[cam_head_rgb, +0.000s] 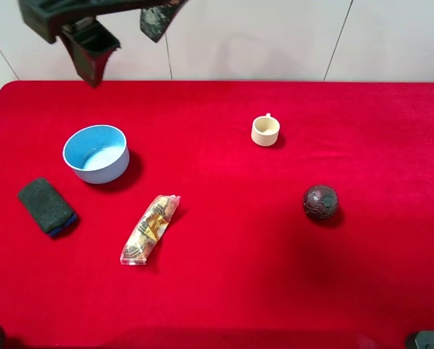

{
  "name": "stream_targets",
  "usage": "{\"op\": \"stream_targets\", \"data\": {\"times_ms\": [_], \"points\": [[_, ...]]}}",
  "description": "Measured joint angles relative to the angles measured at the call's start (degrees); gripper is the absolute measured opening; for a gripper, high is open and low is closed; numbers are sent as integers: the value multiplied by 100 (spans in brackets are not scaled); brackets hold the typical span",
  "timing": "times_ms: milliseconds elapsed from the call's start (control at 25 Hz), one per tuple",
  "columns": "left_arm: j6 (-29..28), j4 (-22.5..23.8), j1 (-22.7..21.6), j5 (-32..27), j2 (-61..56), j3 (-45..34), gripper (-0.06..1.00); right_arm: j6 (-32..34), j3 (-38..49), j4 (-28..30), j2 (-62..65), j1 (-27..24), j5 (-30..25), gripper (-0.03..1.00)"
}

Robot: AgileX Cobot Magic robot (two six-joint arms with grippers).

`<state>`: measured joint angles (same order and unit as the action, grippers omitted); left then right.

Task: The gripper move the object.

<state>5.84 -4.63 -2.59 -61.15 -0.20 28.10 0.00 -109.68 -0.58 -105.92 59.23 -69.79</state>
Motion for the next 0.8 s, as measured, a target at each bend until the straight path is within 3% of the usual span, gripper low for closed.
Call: {"op": "stream_targets", "data": {"times_ms": [400,800], "points": [[0,0,0,0,0,0,93,80,1142,0,984,-729,0,60],[0,0,0,0,0,0,93,88,2558,17,2268,-2165,5,60]]}}
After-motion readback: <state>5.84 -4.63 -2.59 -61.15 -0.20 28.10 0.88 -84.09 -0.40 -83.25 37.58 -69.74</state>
